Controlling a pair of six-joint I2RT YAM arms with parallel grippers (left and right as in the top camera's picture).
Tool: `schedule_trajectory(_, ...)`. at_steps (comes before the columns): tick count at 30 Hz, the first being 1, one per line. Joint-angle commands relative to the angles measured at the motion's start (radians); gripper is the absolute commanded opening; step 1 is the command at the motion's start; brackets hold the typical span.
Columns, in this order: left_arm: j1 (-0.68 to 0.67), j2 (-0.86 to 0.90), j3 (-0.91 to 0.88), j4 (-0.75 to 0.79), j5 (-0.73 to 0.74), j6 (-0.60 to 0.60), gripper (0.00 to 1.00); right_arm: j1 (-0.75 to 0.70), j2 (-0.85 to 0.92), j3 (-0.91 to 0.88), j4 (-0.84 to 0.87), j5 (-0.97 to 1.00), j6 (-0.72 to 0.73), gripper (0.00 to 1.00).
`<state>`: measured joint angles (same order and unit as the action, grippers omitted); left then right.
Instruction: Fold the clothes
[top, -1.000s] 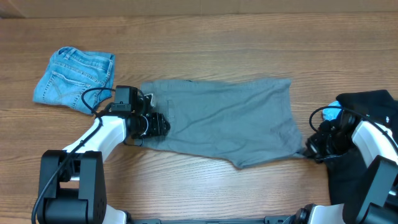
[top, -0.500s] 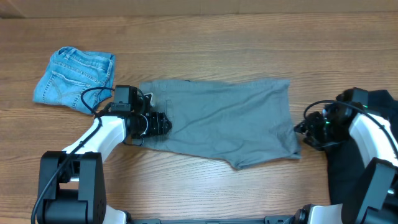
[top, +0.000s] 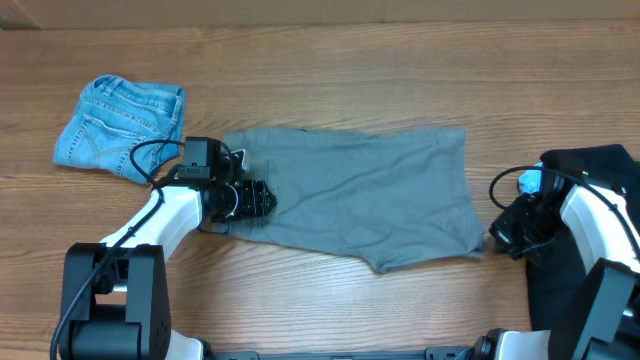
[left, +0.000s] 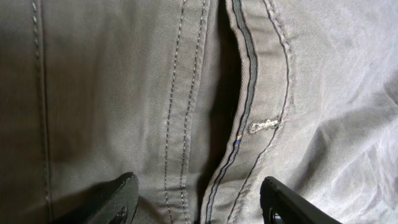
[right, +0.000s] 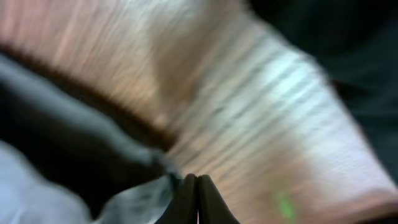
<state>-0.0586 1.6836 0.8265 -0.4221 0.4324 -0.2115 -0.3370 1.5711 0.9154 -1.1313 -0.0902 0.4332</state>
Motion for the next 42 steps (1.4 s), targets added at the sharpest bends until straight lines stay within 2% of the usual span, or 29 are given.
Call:
schedule_trajectory(1,0.021,0.05,-0.044,-0.014,-0.171,-0.013,0.68,-0.004,-0.027,0.023,0.0,0.045,0.051,0.06)
schedule_trajectory(4,0.021,0.05,-0.044,-0.014,-0.171,-0.01,0.68,-0.004,-0.058,0.039,0.031,-0.164,-0.128,0.24)
schedule_trajectory(7,0.021,0.05,-0.044,-0.011,-0.171,-0.01,0.68,-0.003,-0.09,0.04,0.05,-0.248,-0.185,0.36)
schedule_trajectory(14,0.021,0.05,-0.044,-0.01,-0.171,-0.01,0.69,0.042,-0.09,-0.014,0.099,-0.278,-0.201,0.41)
schedule_trajectory(16,0.021,0.05,-0.044,-0.01,-0.171,-0.01,0.69,0.067,-0.09,-0.047,0.121,-0.262,-0.193,0.4)
schedule_trajectory(17,0.021,0.05,-0.044,-0.01,-0.171,-0.01,0.69,0.068,-0.09,-0.052,0.129,-0.254,-0.185,0.37)
schedule_trajectory(18,0.021,0.05,-0.044,-0.01,-0.171,-0.01,0.69,0.068,-0.09,-0.053,0.131,-0.237,-0.159,0.3)
schedule_trajectory(19,0.021,0.05,-0.044,-0.01,-0.171,-0.01,0.69,0.068,-0.09,-0.053,0.131,-0.218,-0.134,0.19)
schedule_trajectory(22,0.021,0.05,-0.044,-0.011,-0.171,-0.01,0.69,0.068,-0.09,-0.053,0.131,-0.206,-0.118,0.04)
schedule_trajectory(25,0.021,0.05,-0.044,-0.011,-0.171,-0.01,0.69,0.066,-0.09,-0.052,0.122,-0.199,-0.111,0.04)
schedule_trajectory(29,0.021,0.05,-0.044,-0.011,-0.171,-0.01,0.69,0.066,-0.09,-0.05,0.049,-0.052,0.037,0.04)
schedule_trajectory(32,0.021,0.05,-0.044,-0.007,-0.174,-0.008,0.69,0.066,-0.102,-0.043,0.043,-0.204,-0.121,0.04)
schedule_trajectory(34,0.021,0.05,-0.044,-0.002,-0.173,-0.009,0.7,0.066,-0.118,-0.043,0.024,-0.285,-0.182,0.16)
schedule_trajectory(38,0.021,0.05,-0.044,0.005,-0.173,-0.01,0.7,0.069,-0.126,-0.044,0.028,-0.286,-0.194,0.37)
schedule_trajectory(42,0.021,0.05,-0.044,0.005,-0.173,-0.01,0.71,0.069,-0.124,-0.047,0.064,-0.286,-0.194,0.49)
